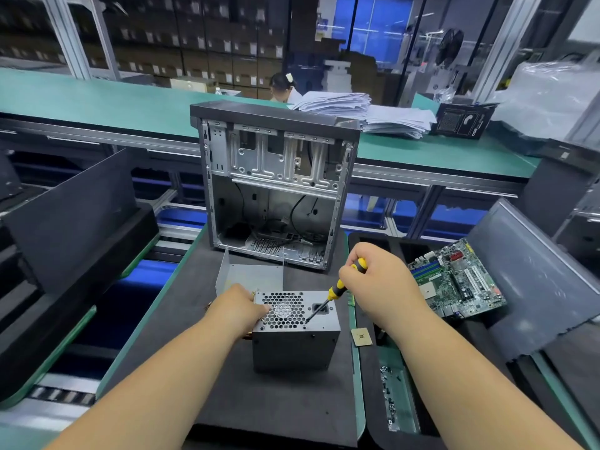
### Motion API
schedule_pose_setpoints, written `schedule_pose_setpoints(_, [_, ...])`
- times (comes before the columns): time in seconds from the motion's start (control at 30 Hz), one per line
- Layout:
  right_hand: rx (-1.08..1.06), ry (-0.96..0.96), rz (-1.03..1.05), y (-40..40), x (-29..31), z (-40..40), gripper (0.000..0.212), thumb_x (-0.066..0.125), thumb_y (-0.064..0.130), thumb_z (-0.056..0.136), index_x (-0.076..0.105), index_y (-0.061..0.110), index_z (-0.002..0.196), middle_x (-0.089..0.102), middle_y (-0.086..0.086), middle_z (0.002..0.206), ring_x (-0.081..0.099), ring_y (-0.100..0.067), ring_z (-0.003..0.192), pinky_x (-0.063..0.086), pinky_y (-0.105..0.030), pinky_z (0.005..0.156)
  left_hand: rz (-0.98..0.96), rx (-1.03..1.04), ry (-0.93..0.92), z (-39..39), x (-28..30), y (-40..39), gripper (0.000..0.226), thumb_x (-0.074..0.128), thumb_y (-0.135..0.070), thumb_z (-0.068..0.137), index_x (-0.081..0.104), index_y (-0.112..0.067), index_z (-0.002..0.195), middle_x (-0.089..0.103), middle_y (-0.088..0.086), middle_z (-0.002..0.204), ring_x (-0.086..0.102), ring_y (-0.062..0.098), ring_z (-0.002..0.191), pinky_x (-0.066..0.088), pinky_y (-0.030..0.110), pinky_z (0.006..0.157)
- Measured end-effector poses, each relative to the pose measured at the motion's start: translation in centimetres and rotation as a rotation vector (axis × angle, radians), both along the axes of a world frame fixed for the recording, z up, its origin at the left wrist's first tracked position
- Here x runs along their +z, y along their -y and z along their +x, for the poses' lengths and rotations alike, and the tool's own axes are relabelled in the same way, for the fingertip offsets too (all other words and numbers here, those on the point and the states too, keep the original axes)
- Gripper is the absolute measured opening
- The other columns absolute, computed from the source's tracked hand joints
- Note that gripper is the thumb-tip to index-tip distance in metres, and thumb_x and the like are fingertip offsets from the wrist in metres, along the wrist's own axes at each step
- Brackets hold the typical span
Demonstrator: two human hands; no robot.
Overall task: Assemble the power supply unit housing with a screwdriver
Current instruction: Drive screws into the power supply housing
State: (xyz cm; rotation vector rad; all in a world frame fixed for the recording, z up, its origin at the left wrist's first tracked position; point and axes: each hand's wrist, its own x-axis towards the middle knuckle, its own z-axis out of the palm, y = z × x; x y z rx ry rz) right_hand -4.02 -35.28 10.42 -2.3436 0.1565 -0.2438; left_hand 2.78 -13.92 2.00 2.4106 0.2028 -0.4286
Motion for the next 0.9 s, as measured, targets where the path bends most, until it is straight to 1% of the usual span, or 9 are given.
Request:
schedule_pose_setpoints(0.1, [0.005,-0.012,-0.031,-0.4,-0.1,0.2,0.007,0.053,0.026,0.080,0.052,0.023,0.074,0.053,0.015,0.052,0.037,-0.010,0.046,0.032,-0.025,0.047,-0.041,-0.083,0.286,-0.5,-0.6,0.3,0.040,0.067,-0.019,0.082,0.052,-0.026,0.118,0.051,-0.007,0.117,0.054,0.018,0.112,0.047,0.032,0.093])
schedule_pose_setpoints(0.17, [0.009,-0.021,-0.053,-0.6,-0.1,0.3,0.006,0.053,0.027,0.078,0.052,0.023,0.074,0.057,0.008,0.056,0.040,-0.014,0.050,0.034,-0.027,0.048,-0.164,-0.276,0.355,-0.7,-0.7,0.8,0.039,0.062,-0.007,0.080,0.058,-0.028,0.113,0.053,-0.009,0.114,0.054,0.012,0.110,0.043,0.023,0.093])
schedule_pose_setpoints(0.27, [0.019,-0.045,-0.119,-1.0,-0.1,0.4,0.005,0.052,0.028,0.077,0.052,0.023,0.076,0.064,0.000,0.067,0.042,-0.015,0.052,0.037,-0.028,0.049,-0.233,-0.539,0.320,-1.0,-0.6,1.5,0.039,0.058,0.000,0.076,0.064,-0.035,0.093,0.057,-0.010,0.105,0.055,0.003,0.100,0.040,0.011,0.086])
schedule_pose_setpoints(0.33, [0.019,-0.045,-0.177,-1.2,0.0,0.4,0.005,0.052,0.029,0.078,0.052,0.025,0.076,0.064,0.002,0.067,0.043,-0.013,0.053,0.037,-0.027,0.050,-0.240,-0.620,0.311,-0.9,-0.6,1.8,0.037,0.059,-0.001,0.073,0.066,-0.035,0.088,0.058,-0.010,0.103,0.054,0.000,0.100,0.042,0.014,0.085])
schedule_pose_setpoints(0.43, [0.055,-0.058,-0.276,-1.6,0.5,0.7,0.006,0.053,0.032,0.080,0.050,0.027,0.077,0.060,0.005,0.065,0.048,-0.012,0.057,0.037,-0.026,0.051,-0.223,-0.710,0.313,-0.8,-0.7,1.9,0.030,0.069,-0.009,0.070,0.067,-0.034,0.086,0.058,-0.009,0.105,0.053,0.001,0.104,0.041,0.016,0.093])
schedule_pose_setpoints(0.6, [0.217,-0.070,-0.463,-2.7,1.7,1.1,0.010,0.053,0.030,0.086,0.045,0.026,0.089,0.058,0.004,0.074,0.054,-0.017,0.066,0.041,-0.031,0.054,-0.255,-0.689,0.360,-0.7,-1.3,1.9,0.016,0.080,-0.023,0.072,0.068,-0.031,0.080,0.059,-0.010,0.101,0.054,0.002,0.100,0.042,0.022,0.095])
schedule_pose_setpoints(0.73, [0.369,-0.111,-0.592,-3.5,3.2,1.5,0.015,0.056,0.030,0.093,0.044,0.021,0.095,0.054,0.003,0.078,0.052,-0.021,0.072,0.041,-0.034,0.059,-0.309,-0.617,0.376,-0.9,-1.4,2.1,0.015,0.079,-0.018,0.076,0.069,-0.029,0.074,0.061,-0.009,0.098,0.056,0.000,0.095,0.043,0.024,0.094])
schedule_pose_setpoints(0.83, [0.340,-0.159,-0.760,-3.9,4.5,2.1,0.030,0.062,0.046,0.091,0.047,0.020,0.094,0.050,0.005,0.076,0.050,-0.020,0.073,0.041,-0.034,0.059,-0.311,-0.619,0.327,-0.7,-1.1,2.1,0.016,0.080,-0.017,0.075,0.070,-0.030,0.075,0.060,-0.007,0.101,0.056,0.000,0.097,0.042,0.020,0.094])
schedule_pose_setpoints(0.9, [0.254,-0.168,-0.905,-4.3,4.8,2.4,0.041,0.054,0.060,0.090,0.052,0.020,0.084,0.049,0.005,0.071,0.049,-0.018,0.067,0.037,-0.030,0.055,-0.300,-0.626,0.306,-0.6,-1.0,2.1,0.013,0.081,-0.018,0.075,0.072,-0.027,0.077,0.061,-0.006,0.103,0.056,0.001,0.098,0.042,0.017,0.093])
